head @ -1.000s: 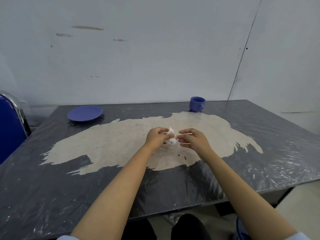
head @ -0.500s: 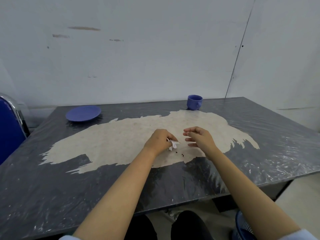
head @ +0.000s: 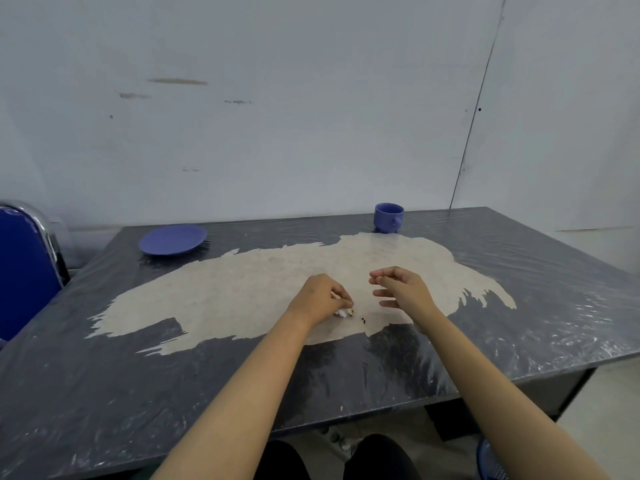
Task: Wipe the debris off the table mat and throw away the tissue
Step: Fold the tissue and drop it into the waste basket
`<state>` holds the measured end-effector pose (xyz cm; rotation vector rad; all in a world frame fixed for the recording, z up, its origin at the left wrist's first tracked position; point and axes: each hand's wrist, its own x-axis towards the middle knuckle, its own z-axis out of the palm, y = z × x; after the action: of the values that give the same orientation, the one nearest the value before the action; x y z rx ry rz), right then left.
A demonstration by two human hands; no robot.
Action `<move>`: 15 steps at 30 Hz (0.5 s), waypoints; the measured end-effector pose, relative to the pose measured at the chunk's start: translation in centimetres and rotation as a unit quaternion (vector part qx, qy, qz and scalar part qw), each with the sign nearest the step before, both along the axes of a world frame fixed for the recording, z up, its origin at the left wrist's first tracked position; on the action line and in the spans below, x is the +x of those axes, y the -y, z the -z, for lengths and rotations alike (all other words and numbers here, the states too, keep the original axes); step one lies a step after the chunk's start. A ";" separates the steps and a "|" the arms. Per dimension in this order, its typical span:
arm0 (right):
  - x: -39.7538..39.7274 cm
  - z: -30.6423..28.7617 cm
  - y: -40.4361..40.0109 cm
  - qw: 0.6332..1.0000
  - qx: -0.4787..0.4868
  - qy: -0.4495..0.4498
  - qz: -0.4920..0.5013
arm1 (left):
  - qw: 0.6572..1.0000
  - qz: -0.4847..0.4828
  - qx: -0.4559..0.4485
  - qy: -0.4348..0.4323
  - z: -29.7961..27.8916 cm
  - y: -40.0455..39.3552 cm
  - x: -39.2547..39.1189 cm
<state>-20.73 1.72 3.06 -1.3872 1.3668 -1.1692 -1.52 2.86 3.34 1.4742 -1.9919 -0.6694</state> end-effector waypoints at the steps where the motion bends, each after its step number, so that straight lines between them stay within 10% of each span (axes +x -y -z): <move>1: -0.1 0.0 -0.1 1.000 0.000 -0.001 0.000 | 1.000 0.005 0.001 -0.002 0.1 0.0 0.1; 15: -0.7 0.0 -0.3 1.000 0.001 -0.004 0.006 | 0.998 0.021 0.024 -0.054 0.7 -1.2 0.1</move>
<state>-21.41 2.07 3.05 -1.3862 1.3837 -1.1712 -1.37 4.09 2.66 1.3963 -1.9420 -0.8026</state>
